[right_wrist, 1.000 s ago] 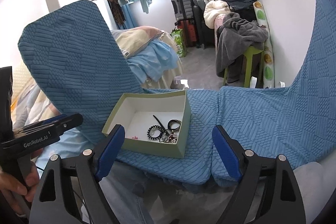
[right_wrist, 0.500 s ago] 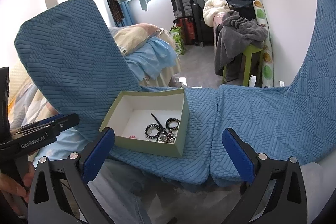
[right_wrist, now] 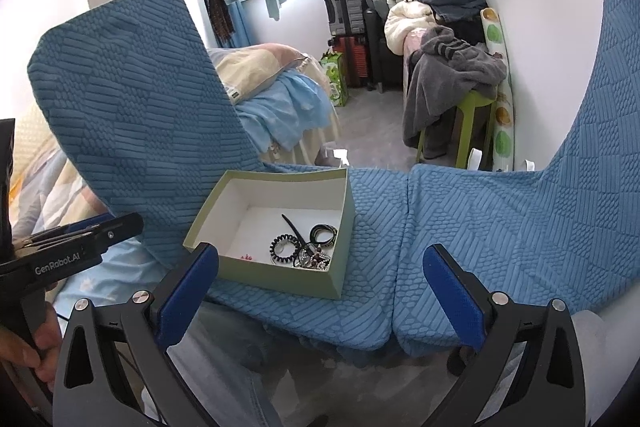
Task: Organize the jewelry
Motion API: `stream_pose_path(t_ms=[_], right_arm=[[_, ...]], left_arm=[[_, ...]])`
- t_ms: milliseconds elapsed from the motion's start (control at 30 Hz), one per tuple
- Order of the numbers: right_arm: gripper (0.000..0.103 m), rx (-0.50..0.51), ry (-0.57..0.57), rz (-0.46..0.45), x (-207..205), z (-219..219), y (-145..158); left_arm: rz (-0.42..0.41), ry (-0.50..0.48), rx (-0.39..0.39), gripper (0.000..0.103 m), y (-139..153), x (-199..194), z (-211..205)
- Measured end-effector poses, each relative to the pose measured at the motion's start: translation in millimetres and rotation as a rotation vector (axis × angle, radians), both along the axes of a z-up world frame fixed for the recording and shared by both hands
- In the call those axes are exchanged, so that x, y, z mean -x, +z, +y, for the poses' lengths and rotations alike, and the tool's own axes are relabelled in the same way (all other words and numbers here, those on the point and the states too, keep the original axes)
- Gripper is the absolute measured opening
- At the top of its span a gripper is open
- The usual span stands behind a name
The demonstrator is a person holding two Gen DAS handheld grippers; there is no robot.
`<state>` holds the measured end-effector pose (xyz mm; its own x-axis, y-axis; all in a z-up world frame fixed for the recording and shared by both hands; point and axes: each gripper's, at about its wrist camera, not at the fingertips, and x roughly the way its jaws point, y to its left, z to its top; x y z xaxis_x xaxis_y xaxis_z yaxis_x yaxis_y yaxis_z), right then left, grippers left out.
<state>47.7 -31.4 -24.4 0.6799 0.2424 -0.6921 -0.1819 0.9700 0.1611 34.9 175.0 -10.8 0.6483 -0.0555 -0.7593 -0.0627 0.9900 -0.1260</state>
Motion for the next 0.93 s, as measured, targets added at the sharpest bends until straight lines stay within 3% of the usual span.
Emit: stream_pose_path(t_ms=[933], right_arm=[[0.103, -0.013, -0.011, 0.003, 1.0, -7.5, 0.2]], left_arm=[[-0.014, -0.016, -0.012, 0.059, 6.0, 6.8, -6.4]])
